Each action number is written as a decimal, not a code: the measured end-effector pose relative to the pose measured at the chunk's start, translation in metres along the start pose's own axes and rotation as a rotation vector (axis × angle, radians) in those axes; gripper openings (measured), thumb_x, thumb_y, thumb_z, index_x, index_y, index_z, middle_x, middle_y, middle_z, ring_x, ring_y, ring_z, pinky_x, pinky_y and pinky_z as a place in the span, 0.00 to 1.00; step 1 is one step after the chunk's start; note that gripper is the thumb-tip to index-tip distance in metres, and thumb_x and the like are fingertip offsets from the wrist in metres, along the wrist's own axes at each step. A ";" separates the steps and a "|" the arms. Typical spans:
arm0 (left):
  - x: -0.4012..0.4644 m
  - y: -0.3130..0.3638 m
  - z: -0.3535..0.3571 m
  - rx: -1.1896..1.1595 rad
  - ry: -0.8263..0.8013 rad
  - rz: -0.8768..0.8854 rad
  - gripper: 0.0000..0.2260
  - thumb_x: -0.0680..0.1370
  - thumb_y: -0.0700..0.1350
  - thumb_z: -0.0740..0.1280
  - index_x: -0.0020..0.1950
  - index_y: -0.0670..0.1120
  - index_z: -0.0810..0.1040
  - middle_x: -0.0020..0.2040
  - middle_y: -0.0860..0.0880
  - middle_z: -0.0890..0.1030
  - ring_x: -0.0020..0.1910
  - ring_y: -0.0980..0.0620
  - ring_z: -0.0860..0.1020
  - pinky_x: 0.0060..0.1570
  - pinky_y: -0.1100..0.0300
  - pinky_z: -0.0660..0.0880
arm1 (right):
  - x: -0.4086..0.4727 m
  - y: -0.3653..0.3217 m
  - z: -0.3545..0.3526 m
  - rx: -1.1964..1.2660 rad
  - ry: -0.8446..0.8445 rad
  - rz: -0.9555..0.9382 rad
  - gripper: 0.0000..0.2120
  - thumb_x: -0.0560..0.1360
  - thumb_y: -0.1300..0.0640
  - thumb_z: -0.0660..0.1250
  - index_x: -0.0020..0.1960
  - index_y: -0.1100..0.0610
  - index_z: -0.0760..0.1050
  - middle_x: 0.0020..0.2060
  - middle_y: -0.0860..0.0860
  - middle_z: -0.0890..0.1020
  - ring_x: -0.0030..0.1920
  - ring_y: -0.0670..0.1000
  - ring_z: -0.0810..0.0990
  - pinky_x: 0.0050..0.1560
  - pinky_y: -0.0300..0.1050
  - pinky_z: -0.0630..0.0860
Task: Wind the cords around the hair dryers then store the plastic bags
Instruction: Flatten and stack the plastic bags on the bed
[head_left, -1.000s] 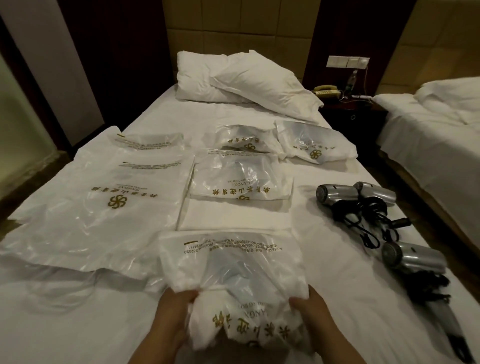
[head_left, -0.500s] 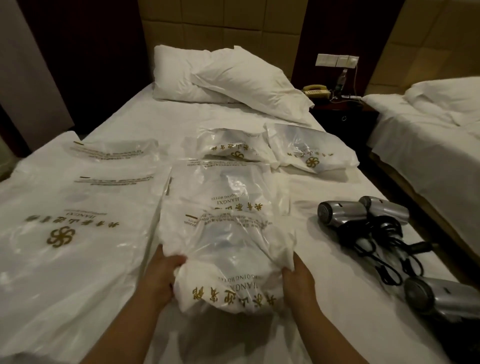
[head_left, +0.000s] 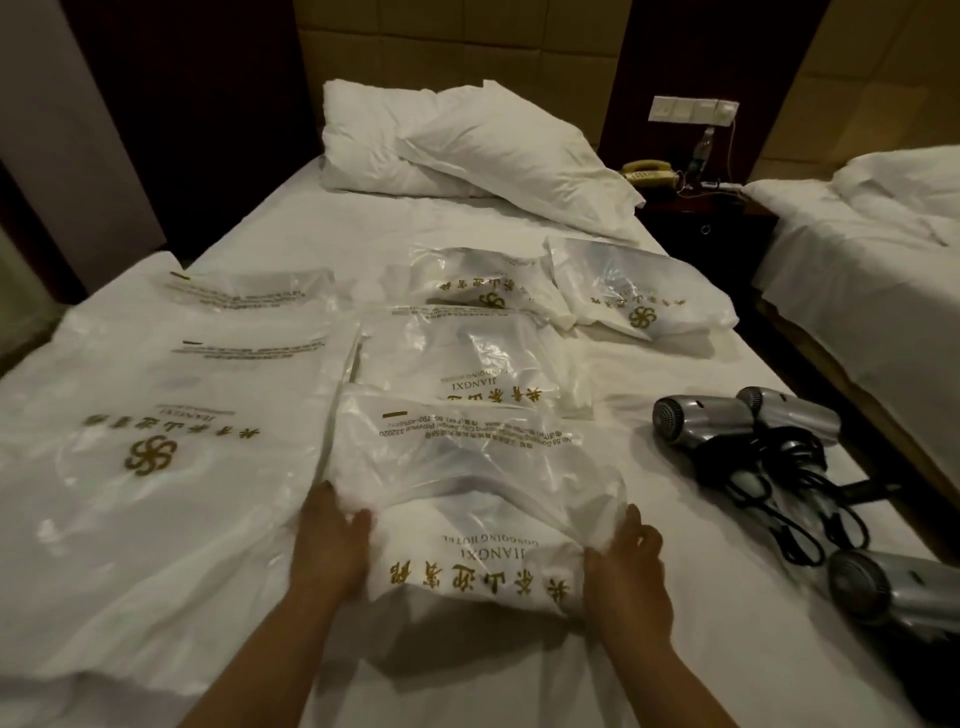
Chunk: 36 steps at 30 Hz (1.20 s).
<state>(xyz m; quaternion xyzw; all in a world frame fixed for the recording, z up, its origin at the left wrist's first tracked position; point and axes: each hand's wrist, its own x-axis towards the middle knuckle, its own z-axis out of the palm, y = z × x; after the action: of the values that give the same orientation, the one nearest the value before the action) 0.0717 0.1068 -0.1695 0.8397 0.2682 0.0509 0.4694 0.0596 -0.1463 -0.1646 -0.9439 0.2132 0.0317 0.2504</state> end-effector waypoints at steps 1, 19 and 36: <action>-0.012 0.004 -0.001 0.106 0.028 0.043 0.22 0.77 0.38 0.63 0.71 0.38 0.64 0.66 0.36 0.71 0.64 0.39 0.70 0.63 0.50 0.67 | -0.004 0.001 -0.003 -0.102 -0.009 -0.023 0.31 0.78 0.50 0.57 0.75 0.54 0.45 0.73 0.56 0.55 0.67 0.58 0.66 0.63 0.52 0.68; -0.032 -0.112 -0.205 1.185 0.049 0.123 0.15 0.81 0.53 0.53 0.64 0.57 0.73 0.64 0.54 0.77 0.66 0.53 0.71 0.72 0.45 0.53 | -0.157 -0.092 0.055 0.192 -0.040 -0.687 0.17 0.70 0.69 0.65 0.57 0.58 0.77 0.61 0.53 0.72 0.65 0.55 0.70 0.65 0.40 0.61; -0.135 0.020 -0.215 0.358 -0.353 0.364 0.07 0.77 0.45 0.67 0.39 0.51 0.80 0.46 0.51 0.81 0.47 0.55 0.76 0.46 0.65 0.70 | -0.201 -0.117 0.025 1.047 -0.737 0.072 0.17 0.74 0.55 0.68 0.61 0.51 0.69 0.53 0.51 0.78 0.50 0.54 0.78 0.48 0.48 0.75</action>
<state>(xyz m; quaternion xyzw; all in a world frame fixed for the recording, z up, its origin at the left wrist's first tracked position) -0.1078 0.1943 -0.0116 0.9392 0.0323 -0.0606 0.3363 -0.0726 0.0350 -0.0991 -0.6160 0.1320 0.2542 0.7338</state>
